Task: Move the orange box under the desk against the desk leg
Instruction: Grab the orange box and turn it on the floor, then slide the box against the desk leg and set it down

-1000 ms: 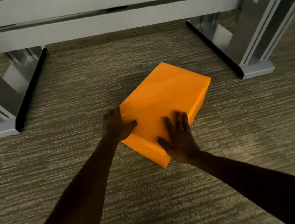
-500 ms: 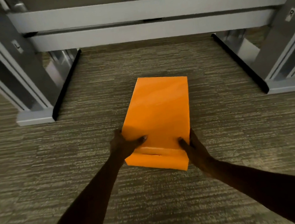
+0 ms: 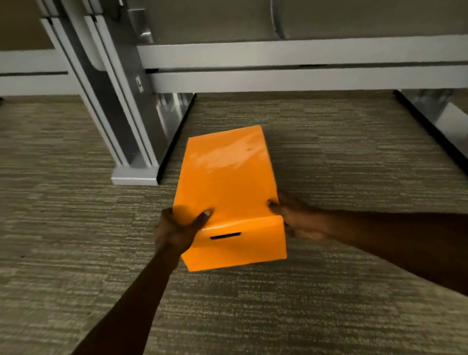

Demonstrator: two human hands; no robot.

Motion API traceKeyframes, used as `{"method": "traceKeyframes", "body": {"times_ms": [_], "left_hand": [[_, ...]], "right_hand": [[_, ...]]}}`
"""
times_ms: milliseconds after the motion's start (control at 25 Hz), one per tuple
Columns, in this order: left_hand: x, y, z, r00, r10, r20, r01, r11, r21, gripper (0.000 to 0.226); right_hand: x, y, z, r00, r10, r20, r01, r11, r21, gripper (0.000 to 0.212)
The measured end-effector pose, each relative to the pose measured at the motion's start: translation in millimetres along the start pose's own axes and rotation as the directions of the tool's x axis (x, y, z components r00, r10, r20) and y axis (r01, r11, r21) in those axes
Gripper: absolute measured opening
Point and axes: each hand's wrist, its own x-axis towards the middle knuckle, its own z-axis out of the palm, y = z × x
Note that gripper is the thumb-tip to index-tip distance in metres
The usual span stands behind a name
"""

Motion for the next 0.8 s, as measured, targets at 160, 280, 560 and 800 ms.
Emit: {"method": "traceKeyframes", "body": {"times_ms": [160,280,560,800], "left_hand": [[-13.6,-13.7,-30.6,0.996,-0.082,-0.038,0.082,0.996,0.020,0.111],[-4.5,-25.3,-43.7,0.996,-0.067,-0.064,0.071,0.996,0.058,0.106],[27.3,-72.1,-27.4,0.996,-0.048,-0.077,0.056,0.994,0.095,0.107],[42.3,-92.8,-15.4,0.998,-0.066,0.024,0.065,0.998,0.011,0.120]], "right_hand": [[-4.4,-14.4,44.6,0.995,0.059,-0.080,-0.056,0.998,0.036,0.054],[17.4,3.9,71.1,0.995,0.021,-0.097,-0.020,1.000,0.007,0.053],[78.9,62.5,108.5,0.984,0.026,-0.178,-0.031,0.999,-0.026,0.068],[110.4,61.2,129.3,0.904,0.093,-0.417,-0.111,0.994,-0.018,0.097]]}}
